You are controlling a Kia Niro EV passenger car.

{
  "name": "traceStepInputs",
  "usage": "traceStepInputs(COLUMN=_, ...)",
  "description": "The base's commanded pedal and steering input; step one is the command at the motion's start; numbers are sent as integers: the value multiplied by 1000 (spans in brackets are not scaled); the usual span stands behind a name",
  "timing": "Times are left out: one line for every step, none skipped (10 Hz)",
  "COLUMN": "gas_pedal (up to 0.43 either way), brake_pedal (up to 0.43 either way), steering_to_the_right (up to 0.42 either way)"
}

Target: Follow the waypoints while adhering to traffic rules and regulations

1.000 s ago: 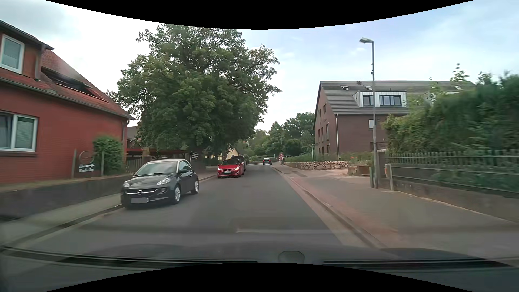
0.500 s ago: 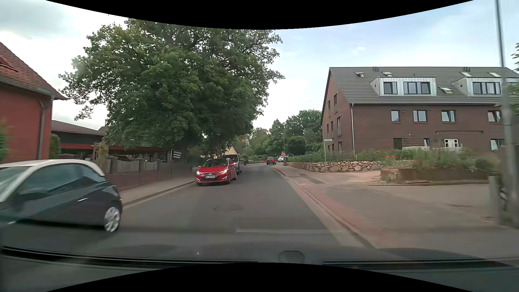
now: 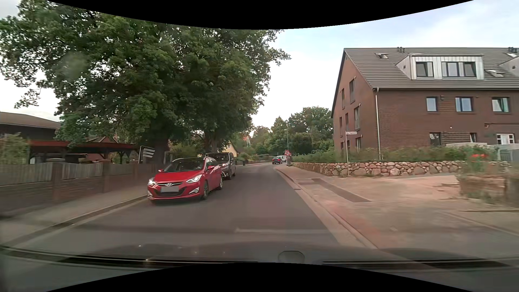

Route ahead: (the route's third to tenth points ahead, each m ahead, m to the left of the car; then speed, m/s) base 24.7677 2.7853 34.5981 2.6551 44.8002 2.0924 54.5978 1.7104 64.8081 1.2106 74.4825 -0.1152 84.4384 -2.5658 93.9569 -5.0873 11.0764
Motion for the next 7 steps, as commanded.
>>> traceStepInputs(gas_pedal=87, brake_pedal=0, steering_to_the_right=-10)
traceStepInputs(gas_pedal=98, brake_pedal=0, steering_to_the_right=-10)
traceStepInputs(gas_pedal=98, brake_pedal=0, steering_to_the_right=-11)
traceStepInputs(gas_pedal=98, brake_pedal=0, steering_to_the_right=-11)
traceStepInputs(gas_pedal=98, brake_pedal=0, steering_to_the_right=-11)
traceStepInputs(gas_pedal=98, brake_pedal=0, steering_to_the_right=-13)
traceStepInputs(gas_pedal=98, brake_pedal=0, steering_to_the_right=-13)
